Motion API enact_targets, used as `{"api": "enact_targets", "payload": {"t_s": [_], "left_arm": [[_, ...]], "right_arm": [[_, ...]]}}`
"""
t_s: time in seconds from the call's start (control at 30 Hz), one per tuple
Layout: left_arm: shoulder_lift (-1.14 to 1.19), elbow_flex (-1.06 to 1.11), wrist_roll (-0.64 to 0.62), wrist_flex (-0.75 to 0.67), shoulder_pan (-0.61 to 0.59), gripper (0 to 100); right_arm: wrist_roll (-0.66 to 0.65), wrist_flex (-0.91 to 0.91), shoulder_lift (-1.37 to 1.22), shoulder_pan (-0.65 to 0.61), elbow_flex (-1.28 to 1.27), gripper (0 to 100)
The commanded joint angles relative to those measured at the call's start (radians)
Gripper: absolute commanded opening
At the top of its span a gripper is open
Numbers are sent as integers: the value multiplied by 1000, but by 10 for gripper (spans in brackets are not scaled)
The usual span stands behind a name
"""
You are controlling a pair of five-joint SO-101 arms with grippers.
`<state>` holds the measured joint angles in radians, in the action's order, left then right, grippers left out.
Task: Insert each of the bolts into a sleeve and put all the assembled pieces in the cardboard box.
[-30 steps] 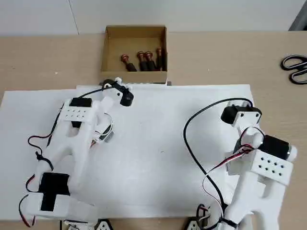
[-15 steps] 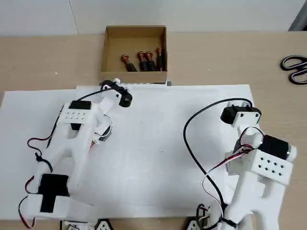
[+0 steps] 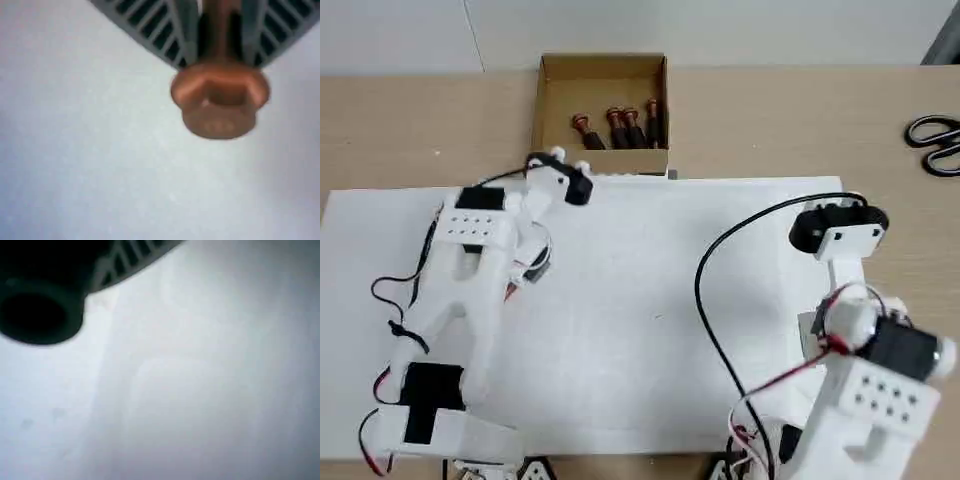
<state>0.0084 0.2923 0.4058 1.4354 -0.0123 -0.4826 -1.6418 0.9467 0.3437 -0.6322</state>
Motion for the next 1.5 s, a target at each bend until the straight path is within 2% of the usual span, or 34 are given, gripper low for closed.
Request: {"api": "enact_targets", "payload": {"t_s": [0.0, 0.17, 0.27, 0.47, 0.63, 0.7, 0.8, 0.9, 1.03, 1.17, 1.37, 1.47], "left_arm": [[-106, -113, -35, 77, 0, 5], [-305, -131, -37, 127, 61, 5], [-417, -131, -60, 137, 84, 6], [-634, -136, -84, 244, 117, 6], [-801, -116, 15, 255, 110, 6], [-858, -88, 18, 253, 112, 6], [-944, -31, -61, 236, 110, 6], [-1046, 41, -161, 143, 110, 6], [-1206, 194, -241, -43, 110, 6], [-1395, 395, -313, -196, 110, 6], [-1689, 647, -500, -245, 110, 6], [-1809, 730, -572, -245, 110, 6]], "right_arm": [[-9, -35, 64, -10, 43, 3], [-95, -42, 85, -5, 41, 4], [-91, -42, 85, -7, 46, 6], [-92, -38, 85, -7, 43, 4], [-87, -4, 90, -8, 49, 4], [-32, 53, 117, -8, 43, 4], [127, 185, 185, -62, 18, 4], [203, 271, 277, -196, -46, 3], [244, 355, 423, -380, -170, 3], [299, 421, 596, -498, -319, 3], [305, 475, 863, -604, -526, 3], [313, 475, 869, -634, -557, 3]]}}
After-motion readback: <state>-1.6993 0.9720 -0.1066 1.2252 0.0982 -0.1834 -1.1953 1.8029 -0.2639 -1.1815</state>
